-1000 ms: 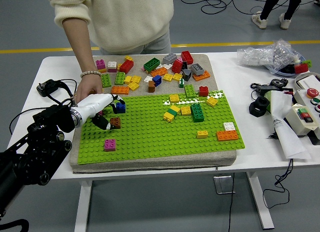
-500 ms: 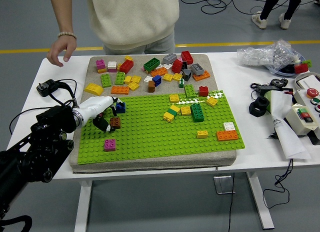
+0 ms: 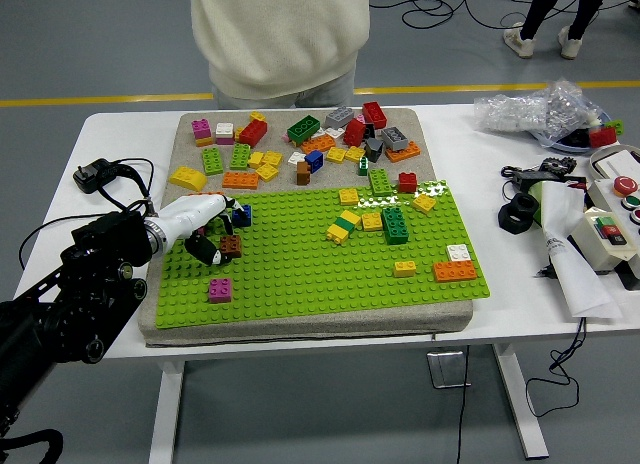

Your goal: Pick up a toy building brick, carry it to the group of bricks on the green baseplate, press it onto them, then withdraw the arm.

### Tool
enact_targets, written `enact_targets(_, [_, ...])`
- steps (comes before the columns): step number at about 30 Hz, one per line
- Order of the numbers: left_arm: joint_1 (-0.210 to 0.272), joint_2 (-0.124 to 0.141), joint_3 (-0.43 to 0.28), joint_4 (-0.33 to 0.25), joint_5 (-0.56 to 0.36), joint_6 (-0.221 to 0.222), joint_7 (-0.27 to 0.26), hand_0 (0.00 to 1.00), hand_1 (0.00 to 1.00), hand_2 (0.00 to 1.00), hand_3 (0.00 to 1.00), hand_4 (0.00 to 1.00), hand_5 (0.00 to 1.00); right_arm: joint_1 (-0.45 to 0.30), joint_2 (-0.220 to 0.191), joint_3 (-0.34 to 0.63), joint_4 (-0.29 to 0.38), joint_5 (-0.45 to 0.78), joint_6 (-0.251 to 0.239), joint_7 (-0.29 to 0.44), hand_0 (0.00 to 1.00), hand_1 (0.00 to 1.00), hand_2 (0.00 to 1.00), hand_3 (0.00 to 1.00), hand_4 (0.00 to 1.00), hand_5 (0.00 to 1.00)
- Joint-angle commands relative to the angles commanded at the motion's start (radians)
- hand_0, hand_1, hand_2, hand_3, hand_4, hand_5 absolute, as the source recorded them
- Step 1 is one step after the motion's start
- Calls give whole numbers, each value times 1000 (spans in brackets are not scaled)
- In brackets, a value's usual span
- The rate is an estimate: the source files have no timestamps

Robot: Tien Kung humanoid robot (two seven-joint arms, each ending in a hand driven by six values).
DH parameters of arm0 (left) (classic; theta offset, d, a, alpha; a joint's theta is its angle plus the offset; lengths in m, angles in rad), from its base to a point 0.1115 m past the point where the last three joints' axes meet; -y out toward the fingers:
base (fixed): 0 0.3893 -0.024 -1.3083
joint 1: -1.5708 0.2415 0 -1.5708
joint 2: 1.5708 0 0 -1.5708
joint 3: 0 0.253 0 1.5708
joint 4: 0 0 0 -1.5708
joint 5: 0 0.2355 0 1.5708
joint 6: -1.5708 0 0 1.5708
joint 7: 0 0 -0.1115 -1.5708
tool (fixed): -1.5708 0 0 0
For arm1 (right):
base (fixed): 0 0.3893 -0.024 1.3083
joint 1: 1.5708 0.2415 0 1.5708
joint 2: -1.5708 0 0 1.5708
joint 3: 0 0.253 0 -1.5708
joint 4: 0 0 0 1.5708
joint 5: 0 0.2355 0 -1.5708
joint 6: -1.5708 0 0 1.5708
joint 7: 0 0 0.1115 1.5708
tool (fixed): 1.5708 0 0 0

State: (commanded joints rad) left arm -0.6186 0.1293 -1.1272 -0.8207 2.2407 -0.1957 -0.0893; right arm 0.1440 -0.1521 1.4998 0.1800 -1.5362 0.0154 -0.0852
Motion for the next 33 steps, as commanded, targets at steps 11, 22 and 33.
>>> enact_targets(11, [5, 6, -3, -22, -17, -13, 8, 637, 592, 501, 527, 637, 2, -1, 0, 2, 0, -2, 0, 0, 761, 676, 718, 737, 998, 683])
enact_targets(22, [29, 22, -26, -90, -1, -29, 18, 605, 560, 500, 521, 606, 2, -4, 0, 3, 0, -1, 0, 0, 761, 676, 718, 737, 998, 683])
enact_targets(33, [94, 58, -41, -246, 10, -53, 35, 602, 555, 504, 525, 621, 2, -7, 0, 6, 0, 2, 0, 1, 761, 676, 718, 737, 998, 683])
